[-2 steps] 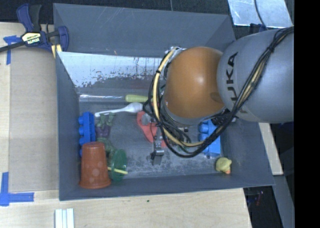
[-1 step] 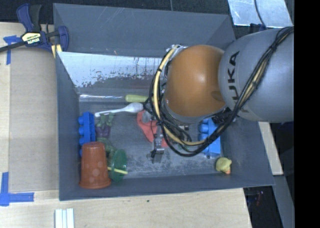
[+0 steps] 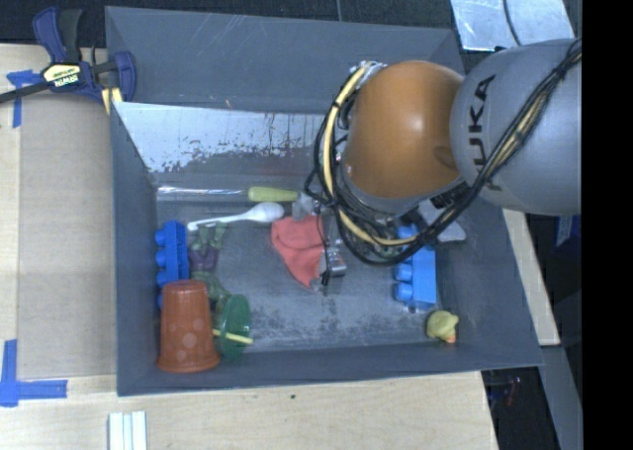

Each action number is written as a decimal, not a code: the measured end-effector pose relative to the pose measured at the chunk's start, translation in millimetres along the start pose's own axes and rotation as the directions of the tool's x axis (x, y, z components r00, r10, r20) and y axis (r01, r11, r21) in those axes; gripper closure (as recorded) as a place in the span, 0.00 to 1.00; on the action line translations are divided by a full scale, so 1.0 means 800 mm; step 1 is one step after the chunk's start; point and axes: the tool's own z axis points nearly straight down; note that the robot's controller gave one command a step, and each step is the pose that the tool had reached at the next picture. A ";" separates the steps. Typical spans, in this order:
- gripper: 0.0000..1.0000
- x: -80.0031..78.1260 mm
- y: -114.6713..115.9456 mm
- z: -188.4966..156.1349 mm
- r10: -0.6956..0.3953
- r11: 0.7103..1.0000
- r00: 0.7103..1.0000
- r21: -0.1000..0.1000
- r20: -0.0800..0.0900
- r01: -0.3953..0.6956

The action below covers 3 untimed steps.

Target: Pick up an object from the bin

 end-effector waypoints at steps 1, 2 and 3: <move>0.00 -0.069 -0.038 0.043 -0.007 1.000 1.000 0.000 0.007 0.007; 0.00 -0.085 -0.041 0.095 -0.226 0.974 0.974 0.003 0.006 0.226; 1.00 -0.091 -0.063 0.113 -0.299 0.954 0.954 0.004 0.011 0.299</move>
Offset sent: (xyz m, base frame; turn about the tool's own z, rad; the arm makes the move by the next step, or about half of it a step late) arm 0.0792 -0.0254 -0.1021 -0.3278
